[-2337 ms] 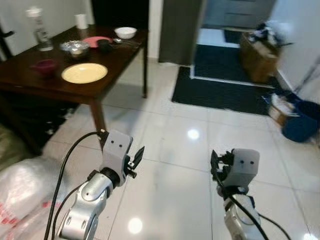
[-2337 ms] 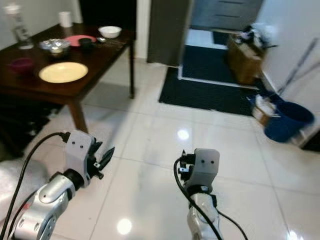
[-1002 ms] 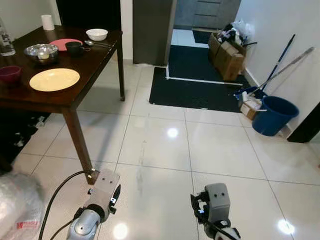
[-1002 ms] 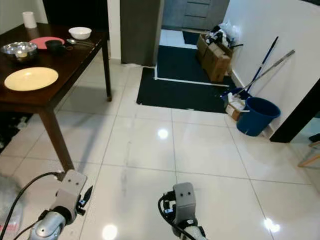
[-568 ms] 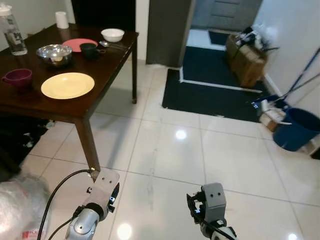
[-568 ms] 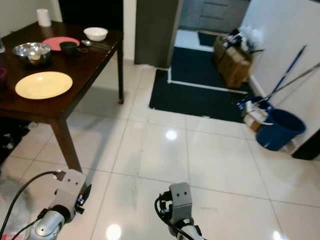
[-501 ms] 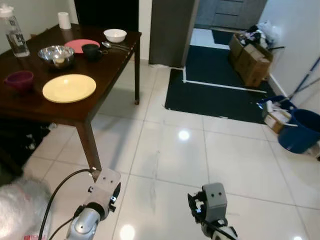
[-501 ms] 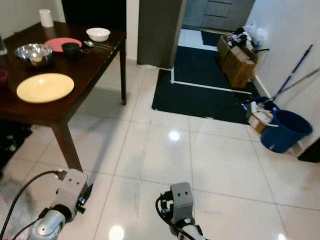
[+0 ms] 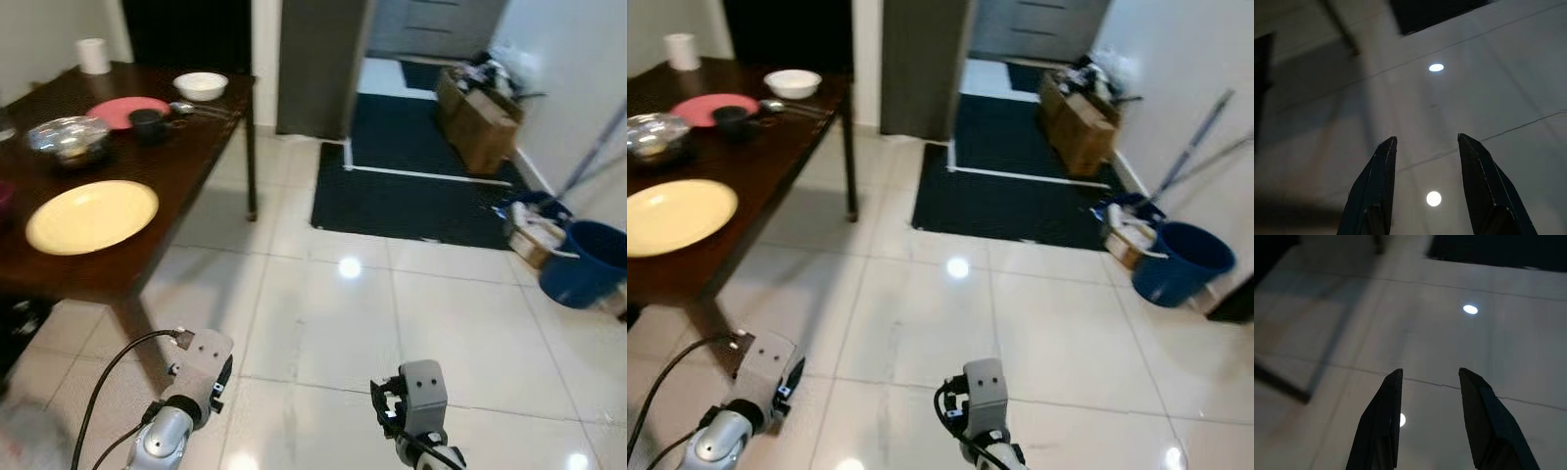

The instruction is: Setting the table

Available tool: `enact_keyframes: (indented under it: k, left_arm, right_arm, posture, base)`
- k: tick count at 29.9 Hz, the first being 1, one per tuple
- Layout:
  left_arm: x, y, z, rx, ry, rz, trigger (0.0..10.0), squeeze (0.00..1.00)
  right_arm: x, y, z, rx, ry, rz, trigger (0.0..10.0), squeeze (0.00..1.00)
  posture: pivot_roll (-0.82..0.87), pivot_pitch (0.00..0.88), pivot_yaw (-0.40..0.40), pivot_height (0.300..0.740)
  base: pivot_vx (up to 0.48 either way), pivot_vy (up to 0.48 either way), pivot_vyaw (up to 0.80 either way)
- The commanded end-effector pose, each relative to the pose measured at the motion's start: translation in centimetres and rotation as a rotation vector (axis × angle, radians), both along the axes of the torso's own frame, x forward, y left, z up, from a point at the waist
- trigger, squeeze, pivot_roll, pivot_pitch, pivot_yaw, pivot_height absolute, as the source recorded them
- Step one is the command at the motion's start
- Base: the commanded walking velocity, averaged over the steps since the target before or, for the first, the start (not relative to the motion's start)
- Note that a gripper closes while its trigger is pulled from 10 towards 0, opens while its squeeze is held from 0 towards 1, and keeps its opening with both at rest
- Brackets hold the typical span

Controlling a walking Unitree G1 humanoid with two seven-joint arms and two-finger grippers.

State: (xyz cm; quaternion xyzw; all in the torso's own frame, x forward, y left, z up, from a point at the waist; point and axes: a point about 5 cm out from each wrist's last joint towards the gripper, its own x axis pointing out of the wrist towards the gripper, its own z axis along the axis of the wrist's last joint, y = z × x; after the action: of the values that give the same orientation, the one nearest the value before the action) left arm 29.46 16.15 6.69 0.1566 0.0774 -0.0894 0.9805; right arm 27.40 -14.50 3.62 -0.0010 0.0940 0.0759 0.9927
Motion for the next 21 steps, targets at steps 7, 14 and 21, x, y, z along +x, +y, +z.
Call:
enact_keyframes:
  k: [7,14,21]
  left_arm:
    - [-0.18,-0.72,-0.43,-0.004,0.014,-0.037,10.0,0.0]
    - [-0.08,-0.65,-0.39,-0.002,0.013,-0.039,10.0,0.01]
    - [0.01,-0.54,-0.35,-0.002,0.012,-0.037,10.0,0.01]
  right_arm:
    - [-0.68,-1.05,-0.9,-0.016,0.031,-0.032,10.0,0.0]
    - [-0.46,-0.96,-0.51,-0.026,0.009,-0.027,10.0,0.0]
    - [-0.24,-0.73,-0.27,-0.027,-0.004,-0.019,10.0,0.0]
  posture:
    - [0.06,0.108,0.039,0.74]
    - [0.06,0.104,0.042,0.74]
    - [0.06,0.1,0.046,0.74]
  base:
    - [0.402,-0.258,-0.77]
    - [0.4,-0.262,-0.44]
    - [0.398,-0.262,0.0]
